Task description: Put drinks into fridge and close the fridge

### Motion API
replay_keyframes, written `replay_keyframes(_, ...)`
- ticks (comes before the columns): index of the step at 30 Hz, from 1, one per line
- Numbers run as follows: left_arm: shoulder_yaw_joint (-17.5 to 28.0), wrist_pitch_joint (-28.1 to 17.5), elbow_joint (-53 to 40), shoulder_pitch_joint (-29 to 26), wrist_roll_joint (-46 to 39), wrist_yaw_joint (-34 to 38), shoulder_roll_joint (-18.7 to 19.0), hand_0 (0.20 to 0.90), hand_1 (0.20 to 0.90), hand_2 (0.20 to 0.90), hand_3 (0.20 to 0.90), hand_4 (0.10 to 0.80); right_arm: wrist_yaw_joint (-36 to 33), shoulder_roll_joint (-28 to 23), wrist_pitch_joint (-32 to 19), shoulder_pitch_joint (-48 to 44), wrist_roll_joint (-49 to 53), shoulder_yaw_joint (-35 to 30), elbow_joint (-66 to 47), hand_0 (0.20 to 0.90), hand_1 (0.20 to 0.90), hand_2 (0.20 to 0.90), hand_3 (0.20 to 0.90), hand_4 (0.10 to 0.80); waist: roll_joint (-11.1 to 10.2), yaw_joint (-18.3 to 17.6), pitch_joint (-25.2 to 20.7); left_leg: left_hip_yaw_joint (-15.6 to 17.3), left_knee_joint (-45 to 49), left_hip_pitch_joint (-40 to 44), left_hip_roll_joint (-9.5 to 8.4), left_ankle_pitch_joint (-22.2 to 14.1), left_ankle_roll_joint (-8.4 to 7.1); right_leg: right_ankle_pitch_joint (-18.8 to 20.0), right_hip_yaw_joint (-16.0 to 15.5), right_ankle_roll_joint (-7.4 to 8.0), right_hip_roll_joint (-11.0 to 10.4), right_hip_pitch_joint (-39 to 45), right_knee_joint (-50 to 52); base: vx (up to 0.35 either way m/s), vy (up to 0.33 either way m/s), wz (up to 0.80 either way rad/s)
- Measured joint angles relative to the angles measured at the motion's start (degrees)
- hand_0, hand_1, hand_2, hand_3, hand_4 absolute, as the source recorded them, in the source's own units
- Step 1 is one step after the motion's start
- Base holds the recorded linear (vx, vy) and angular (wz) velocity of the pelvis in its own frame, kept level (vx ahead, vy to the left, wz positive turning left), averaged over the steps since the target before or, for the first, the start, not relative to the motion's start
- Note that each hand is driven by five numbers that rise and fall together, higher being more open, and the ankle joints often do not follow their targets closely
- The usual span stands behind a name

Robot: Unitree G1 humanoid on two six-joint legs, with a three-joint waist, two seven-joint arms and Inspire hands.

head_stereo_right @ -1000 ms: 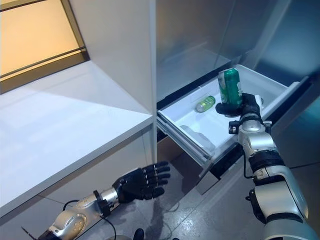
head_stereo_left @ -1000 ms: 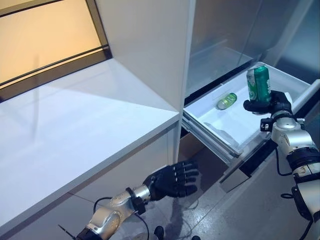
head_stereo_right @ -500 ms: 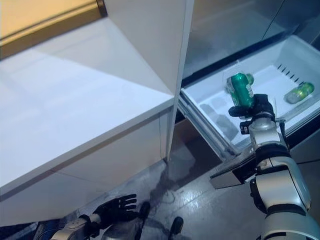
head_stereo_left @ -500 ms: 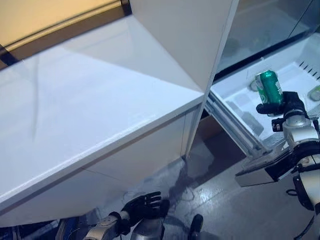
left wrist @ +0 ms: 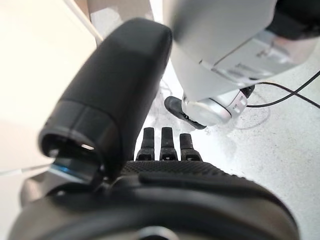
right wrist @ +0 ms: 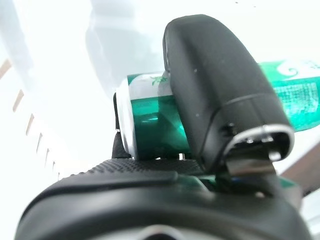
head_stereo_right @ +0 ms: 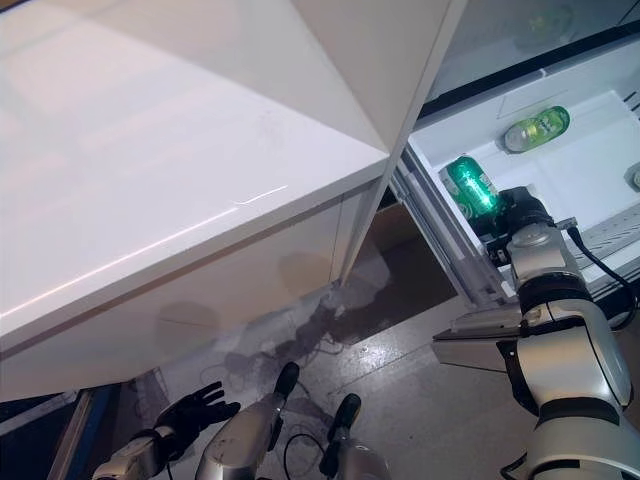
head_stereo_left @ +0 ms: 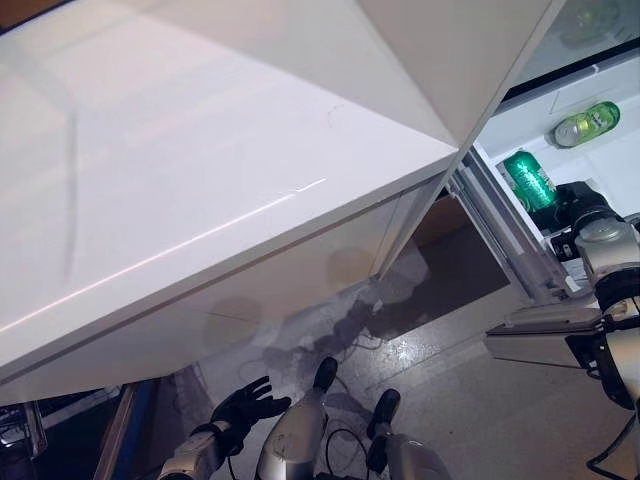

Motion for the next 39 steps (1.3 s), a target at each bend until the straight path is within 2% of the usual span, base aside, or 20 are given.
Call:
replay_keyframes(15,1.3,0.8,-0.4,-0.6,0.7,-2.3,0.0,0.900,0.900,0.900,0.900,0.800,11.8,-1.0,3.2,-0.3,-10.8,0.0,6.4,0.300,0.300,0.300,0.200,0.100,0.0,0.6,0.0,-0.5,0.5,0.7,0.04,0.0,-0.05,-0.2,-0.6,-0.06,0.0,0.7,0.7,-0.001,-0.002,0.01)
replay_keyframes(16,1.3,0.8,-0.4,-0.7,0.9,-2.5,0.0,0.900,0.900,0.900,0.900,0.800,12.4,-1.0,3.2,-0.3,-11.9,0.0,6.5,0.404,0.404,0.404,0.321,0.221,0.0,0.5,0.0,-0.5,0.5,0.9,0.15,0.0,-0.06,-0.2,-0.6,-0.06,0.0,1.0,0.7,-0.035,-0.007,0.00)
replay_keyframes(17,1.3,0.8,-0.4,-0.7,1.2,-2.5,0.0,0.900,0.900,0.900,0.900,0.800,12.7,-1.0,3.2,-0.3,-12.5,0.1,6.6,0.451,0.451,0.451,0.376,0.276,0.0,0.5,0.0,-0.5,0.5,1.1,0.23,0.0,-0.06,-0.2,-0.6,-0.06,0.0,1.2,0.7,0.000,0.000,0.00)
replay_keyframes(18,1.3,0.8,-0.4,-0.7,1.8,-2.5,0.1,0.900,0.900,0.900,0.900,0.800,13.3,-1.0,3.2,-0.3,-13.1,0.1,6.6,0.535,0.535,0.535,0.475,0.375,0.0,0.5,0.0,-0.5,0.5,1.5,0.20,0.0,-0.06,-0.2,-0.6,-0.05,0.0,1.6,0.6,0.000,0.000,0.00)
replay_keyframes(19,1.3,0.8,-0.4,-0.7,1.9,-2.5,0.1,0.900,0.900,0.900,0.900,0.800,13.5,-1.0,3.2,-0.3,-13.4,0.1,6.6,0.573,0.573,0.573,0.518,0.418,0.0,0.5,0.0,-0.5,0.5,1.7,0.21,0.0,-0.06,-0.2,-0.6,-0.06,0.0,1.8,0.7,-0.037,-0.005,0.00)
replay_keyframes(20,1.3,0.8,-0.4,-0.7,1.9,-2.5,0.1,0.900,0.900,0.900,0.900,0.800,13.6,-1.0,3.2,-0.3,-13.4,0.1,6.6,0.900,0.900,0.900,0.900,0.800,0.0,0.5,0.0,-0.5,0.5,1.9,0.21,0.1,-0.07,-0.2,-0.6,-0.07,0.0,2.1,0.7,-0.037,-0.010,-0.01)
replay_keyframes(27,1.3,2.4,-0.4,-0.7,3.2,-2.4,0.6,0.900,0.900,0.900,0.900,0.800,13.8,-1.0,3.0,-0.3,-10.4,-0.1,5.3,0.900,0.900,0.900,0.900,0.800,-0.3,0.2,-0.3,0.2,0.3,3.2,0.49,0.1,-0.11,-0.1,0.1,-0.18,0.0,2.9,0.7,-0.049,-0.006,-0.05)
replay_keyframes(35,2.9,4.7,-0.2,-0.3,5.7,-1.0,2.1,0.900,0.900,0.900,0.900,0.800,12.6,-2.1,1.6,0.4,3.1,-2.8,-10.2,0.900,0.900,0.900,0.900,0.800,-3.0,-2.8,-3.8,2.3,-1.5,5.6,1.01,0.1,-0.06,0.1,2.3,-0.15,0.1,3.6,0.4,-0.026,-0.007,-0.14)
replay_keyframes(39,4.4,4.9,-0.2,1.0,6.4,-0.9,2.3,0.900,0.900,0.900,0.900,0.800,9.4,-3.8,1.2,2.2,9.7,-4.8,-19.3,0.900,0.900,0.900,0.900,0.800,-4.6,-4.1,-6.6,3.9,-2.6,6.7,1.19,0.2,0.02,0.3,3.7,-0.06,0.1,3.9,-0.2,-0.011,0.007,-0.19)
